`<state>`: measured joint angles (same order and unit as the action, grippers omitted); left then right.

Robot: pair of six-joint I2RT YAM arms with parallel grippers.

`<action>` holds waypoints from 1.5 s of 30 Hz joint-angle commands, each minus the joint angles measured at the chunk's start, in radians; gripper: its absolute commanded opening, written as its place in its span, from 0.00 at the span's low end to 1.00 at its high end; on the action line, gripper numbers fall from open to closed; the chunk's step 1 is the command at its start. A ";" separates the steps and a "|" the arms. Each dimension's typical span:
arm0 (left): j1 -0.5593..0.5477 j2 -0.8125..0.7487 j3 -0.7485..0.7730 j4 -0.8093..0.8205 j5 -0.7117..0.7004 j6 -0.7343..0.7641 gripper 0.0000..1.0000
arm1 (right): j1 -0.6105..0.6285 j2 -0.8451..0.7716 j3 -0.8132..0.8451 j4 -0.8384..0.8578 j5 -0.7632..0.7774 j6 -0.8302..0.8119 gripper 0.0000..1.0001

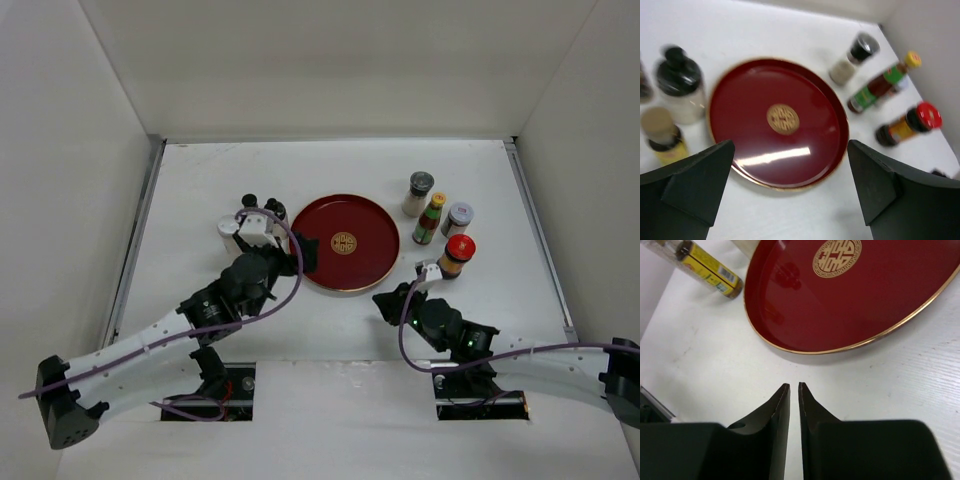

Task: Organize the condiment bottles

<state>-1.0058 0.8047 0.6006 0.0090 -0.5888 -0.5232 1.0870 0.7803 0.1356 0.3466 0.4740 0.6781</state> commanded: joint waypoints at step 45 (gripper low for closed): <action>0.388 0.274 0.102 0.008 -0.074 0.097 0.19 | 0.017 -0.027 0.018 -0.012 0.091 0.021 0.74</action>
<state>-0.6029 1.1595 0.6689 -0.0002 -0.6598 -0.4328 1.0885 0.7708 0.1356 0.3141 0.5423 0.6891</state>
